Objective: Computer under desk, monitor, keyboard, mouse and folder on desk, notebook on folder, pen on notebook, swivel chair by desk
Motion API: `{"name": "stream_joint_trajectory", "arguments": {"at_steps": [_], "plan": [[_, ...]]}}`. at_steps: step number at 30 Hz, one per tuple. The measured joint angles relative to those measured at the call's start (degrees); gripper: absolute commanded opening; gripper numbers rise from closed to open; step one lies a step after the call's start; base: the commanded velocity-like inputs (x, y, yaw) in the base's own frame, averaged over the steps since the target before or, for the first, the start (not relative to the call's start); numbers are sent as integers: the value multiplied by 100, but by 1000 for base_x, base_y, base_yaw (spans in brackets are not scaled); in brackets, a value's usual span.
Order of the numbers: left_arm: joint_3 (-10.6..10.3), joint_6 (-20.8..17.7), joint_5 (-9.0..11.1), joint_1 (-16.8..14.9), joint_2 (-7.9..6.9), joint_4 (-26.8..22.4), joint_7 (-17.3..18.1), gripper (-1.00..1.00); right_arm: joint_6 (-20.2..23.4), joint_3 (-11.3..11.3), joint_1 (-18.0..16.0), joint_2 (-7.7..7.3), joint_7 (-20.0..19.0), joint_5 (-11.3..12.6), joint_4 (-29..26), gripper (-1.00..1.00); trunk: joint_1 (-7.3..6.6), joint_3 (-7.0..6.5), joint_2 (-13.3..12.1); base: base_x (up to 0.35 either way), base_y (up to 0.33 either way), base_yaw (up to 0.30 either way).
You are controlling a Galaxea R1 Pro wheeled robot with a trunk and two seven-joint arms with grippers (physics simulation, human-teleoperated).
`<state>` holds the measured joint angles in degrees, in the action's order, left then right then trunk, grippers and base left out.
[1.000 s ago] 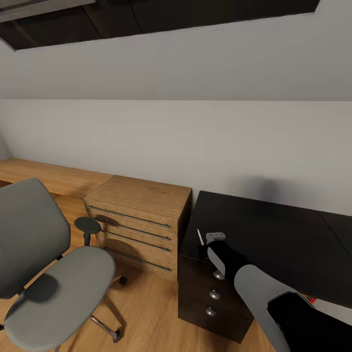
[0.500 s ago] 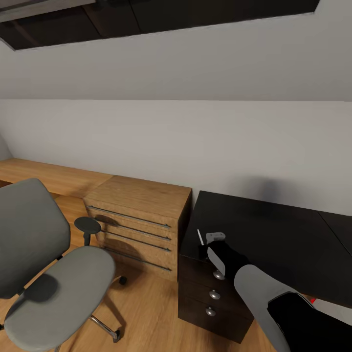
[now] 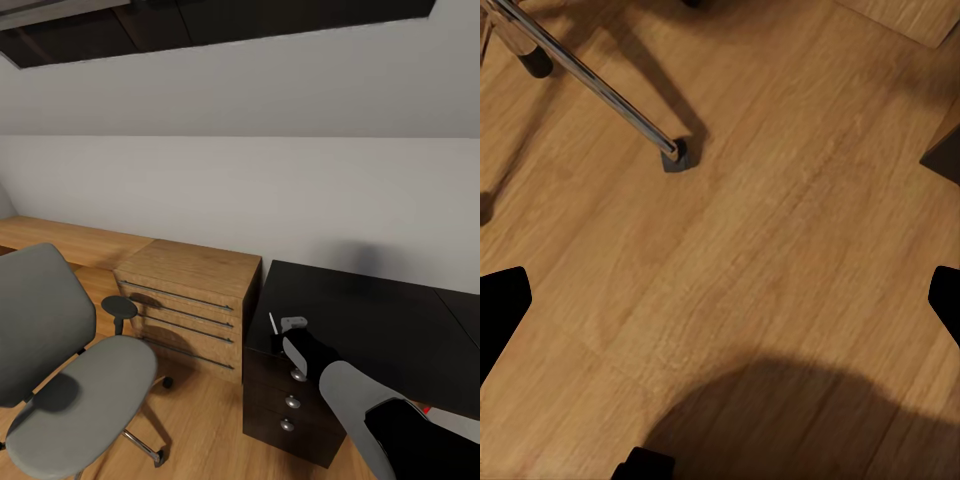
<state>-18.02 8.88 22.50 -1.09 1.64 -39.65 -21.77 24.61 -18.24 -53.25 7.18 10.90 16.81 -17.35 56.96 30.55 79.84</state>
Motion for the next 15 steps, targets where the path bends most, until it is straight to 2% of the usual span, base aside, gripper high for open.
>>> {"name": "stream_joint_trajectory", "arguments": {"at_steps": [15], "plan": [[0,-8,2,0,0,7,-10,100,0,2,0,0,0,0,0,-100,0,0,0,0,0,0]]}}
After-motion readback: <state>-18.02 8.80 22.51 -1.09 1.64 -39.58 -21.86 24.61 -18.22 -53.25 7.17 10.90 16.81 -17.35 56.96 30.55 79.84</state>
